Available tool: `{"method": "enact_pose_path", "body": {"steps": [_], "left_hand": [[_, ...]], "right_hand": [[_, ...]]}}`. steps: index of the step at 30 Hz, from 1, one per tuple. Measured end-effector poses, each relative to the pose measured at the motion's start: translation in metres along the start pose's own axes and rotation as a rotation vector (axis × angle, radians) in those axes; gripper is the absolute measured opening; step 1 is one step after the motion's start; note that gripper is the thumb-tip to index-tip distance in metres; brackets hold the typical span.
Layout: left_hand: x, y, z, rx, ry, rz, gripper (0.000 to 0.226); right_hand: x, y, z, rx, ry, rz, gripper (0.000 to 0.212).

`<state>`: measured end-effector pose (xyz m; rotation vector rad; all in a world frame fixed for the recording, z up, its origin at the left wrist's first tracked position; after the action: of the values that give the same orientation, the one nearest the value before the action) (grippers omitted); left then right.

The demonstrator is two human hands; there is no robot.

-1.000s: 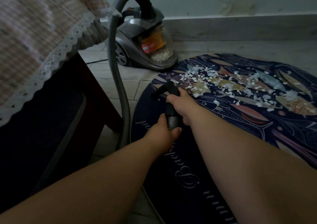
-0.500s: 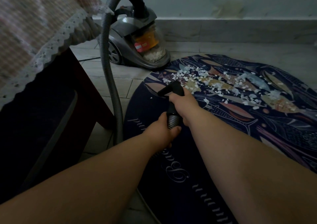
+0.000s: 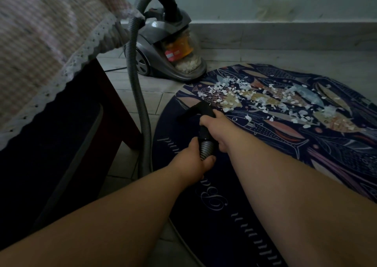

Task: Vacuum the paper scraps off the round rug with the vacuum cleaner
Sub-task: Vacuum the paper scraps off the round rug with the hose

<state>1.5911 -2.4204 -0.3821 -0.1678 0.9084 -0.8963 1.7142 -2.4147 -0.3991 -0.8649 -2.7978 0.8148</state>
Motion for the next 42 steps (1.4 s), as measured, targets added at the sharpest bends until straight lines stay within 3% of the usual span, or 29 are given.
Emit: {"method": "enact_pose_path", "body": {"steps": [7,18,22,31,42], "left_hand": [[0.022,-0.026,-0.001,0.007,0.009,-0.02,0.068],[0.039,-0.086,-0.007,0.018,-0.015,0.001,0.064],[0.044,-0.098,0.001,0.028,0.016,-0.035,0.065],[0.053,-0.111,0.051,0.151,0.209,-0.076,0.069],[0.042,-0.158,0.135,0.355,0.226,-0.103,0.07]], "right_hand": [[-0.006,-0.023,0.009,0.018,-0.106,-0.036,0.078],[0.002,-0.079,0.026,0.058,-0.2,-0.096,0.084],[-0.011,-0.098,0.028,0.059,-0.199,-0.019,0.087],[-0.072,-0.137,0.017,0.014,-0.079,0.203,0.072],[-0.137,-0.216,-0.035,-0.081,0.159,0.403,0.08]]}}
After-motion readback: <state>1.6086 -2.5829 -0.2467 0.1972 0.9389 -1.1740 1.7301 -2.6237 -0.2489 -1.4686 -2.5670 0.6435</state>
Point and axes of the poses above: each hand's wrist, its own y-axis towards the middle knuckle, its own x-axis out of the palm, z = x × y, the point moved 9 cm from there along y, towards the middle knuckle, and after that the axes turned 3 degrees about -x, right-handed, at the moved point
